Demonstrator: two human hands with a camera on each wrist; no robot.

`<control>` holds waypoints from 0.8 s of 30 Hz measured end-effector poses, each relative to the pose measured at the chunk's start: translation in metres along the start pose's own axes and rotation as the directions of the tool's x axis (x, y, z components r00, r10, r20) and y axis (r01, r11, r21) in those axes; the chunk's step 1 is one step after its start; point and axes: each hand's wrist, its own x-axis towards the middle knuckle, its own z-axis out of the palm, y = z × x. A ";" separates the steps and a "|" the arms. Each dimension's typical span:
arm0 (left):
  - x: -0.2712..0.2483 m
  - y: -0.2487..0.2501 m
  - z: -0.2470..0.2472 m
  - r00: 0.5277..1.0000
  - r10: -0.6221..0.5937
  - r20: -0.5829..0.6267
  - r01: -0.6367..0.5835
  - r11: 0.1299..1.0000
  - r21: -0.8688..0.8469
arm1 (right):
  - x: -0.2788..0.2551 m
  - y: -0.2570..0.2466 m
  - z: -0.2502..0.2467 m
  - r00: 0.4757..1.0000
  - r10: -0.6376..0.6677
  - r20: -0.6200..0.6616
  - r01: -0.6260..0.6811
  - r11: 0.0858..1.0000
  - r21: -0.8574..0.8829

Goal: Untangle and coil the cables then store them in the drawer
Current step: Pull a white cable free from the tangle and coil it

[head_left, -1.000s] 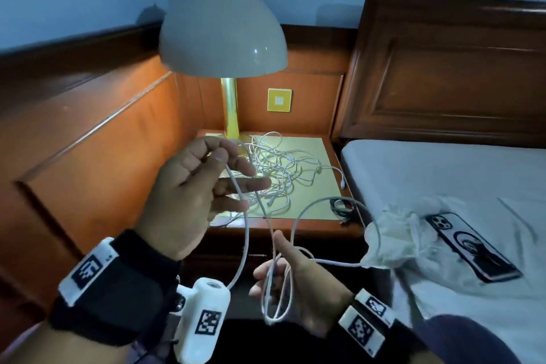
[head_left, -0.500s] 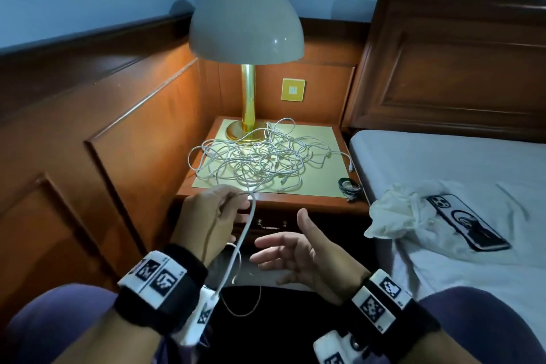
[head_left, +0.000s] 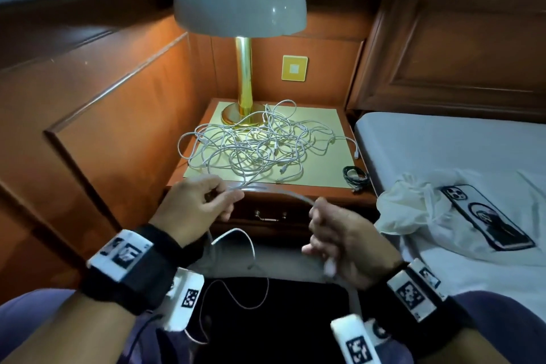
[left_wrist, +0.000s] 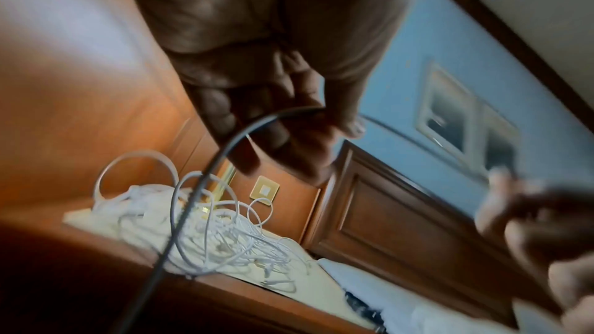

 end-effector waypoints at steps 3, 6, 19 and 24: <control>0.009 -0.013 -0.010 0.990 -0.136 0.047 0.142 0.976 -0.163 | 0.009 -0.026 -0.028 0.997 0.002 -0.080 0.020 0.963 0.270; 0.022 -0.030 -0.019 0.979 -0.197 -0.053 0.180 0.957 -0.230 | 0.012 -0.043 -0.052 0.986 -0.033 -0.165 0.097 0.913 0.396; -0.015 0.011 0.040 0.865 0.454 0.216 -0.458 0.888 -0.032 | 0.028 0.014 -0.026 0.924 -0.365 0.113 0.283 0.456 -0.844; -0.015 0.005 0.043 0.940 0.328 0.096 -0.319 0.942 -0.104 | 0.019 0.013 -0.010 0.955 -0.150 0.256 0.293 0.608 -0.738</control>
